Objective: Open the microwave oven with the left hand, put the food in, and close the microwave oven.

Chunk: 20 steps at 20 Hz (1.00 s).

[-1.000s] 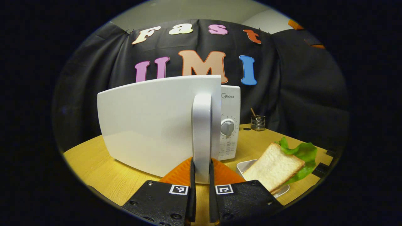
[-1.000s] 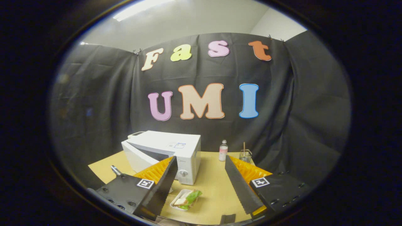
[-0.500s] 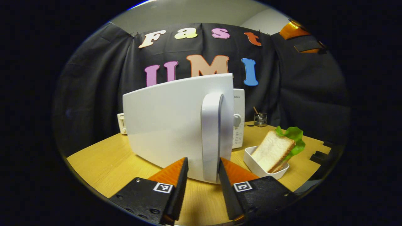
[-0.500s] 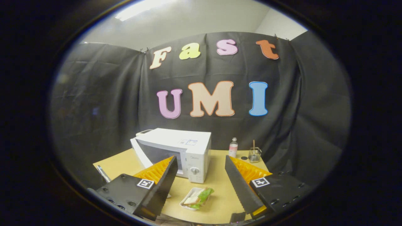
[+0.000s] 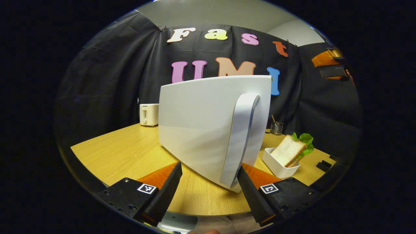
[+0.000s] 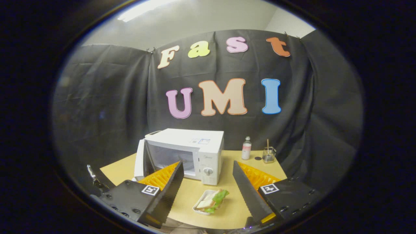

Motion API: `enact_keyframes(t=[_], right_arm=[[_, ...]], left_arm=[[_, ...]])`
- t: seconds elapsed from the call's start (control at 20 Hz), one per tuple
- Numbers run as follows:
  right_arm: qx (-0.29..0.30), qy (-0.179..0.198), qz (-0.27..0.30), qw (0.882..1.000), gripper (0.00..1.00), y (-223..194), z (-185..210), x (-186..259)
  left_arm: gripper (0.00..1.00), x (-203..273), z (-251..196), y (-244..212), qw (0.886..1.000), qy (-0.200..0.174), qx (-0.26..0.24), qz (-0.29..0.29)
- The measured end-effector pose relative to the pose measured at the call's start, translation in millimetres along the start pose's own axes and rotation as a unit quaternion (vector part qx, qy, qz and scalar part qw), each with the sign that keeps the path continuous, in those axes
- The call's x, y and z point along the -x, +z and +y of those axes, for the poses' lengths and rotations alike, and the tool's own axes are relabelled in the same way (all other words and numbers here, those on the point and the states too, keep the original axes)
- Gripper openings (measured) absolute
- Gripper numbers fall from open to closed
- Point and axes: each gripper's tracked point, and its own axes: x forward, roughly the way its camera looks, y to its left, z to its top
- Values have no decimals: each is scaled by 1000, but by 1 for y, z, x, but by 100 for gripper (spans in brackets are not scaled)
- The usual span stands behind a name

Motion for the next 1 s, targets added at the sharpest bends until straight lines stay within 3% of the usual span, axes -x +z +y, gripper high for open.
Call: enact_keyframes(t=[0.45, 0.55, 0.85, 0.9, 1.0], right_arm=[[-18, -3, 73, 997, 92, -67, -10, -32], [-26, -13, 94, 995, 96, -84, -20, -41], [-58, -17, 150, 987, 92, -135, -32, -71], [-57, -19, 160, 985, 97, -144, -35, -75], [-56, -27, 181, 981, 97, -162, -43, -80]], left_arm=[[100, 72, 97, 24, 991, 130, -18, -24], [100, 89, 117, 35, 986, 158, -23, -36], [100, 136, 183, 69, 970, 232, -23, -63], [100, 144, 196, 75, 967, 245, -18, -70], [100, 159, 218, 86, 959, 275, -16, -71]])
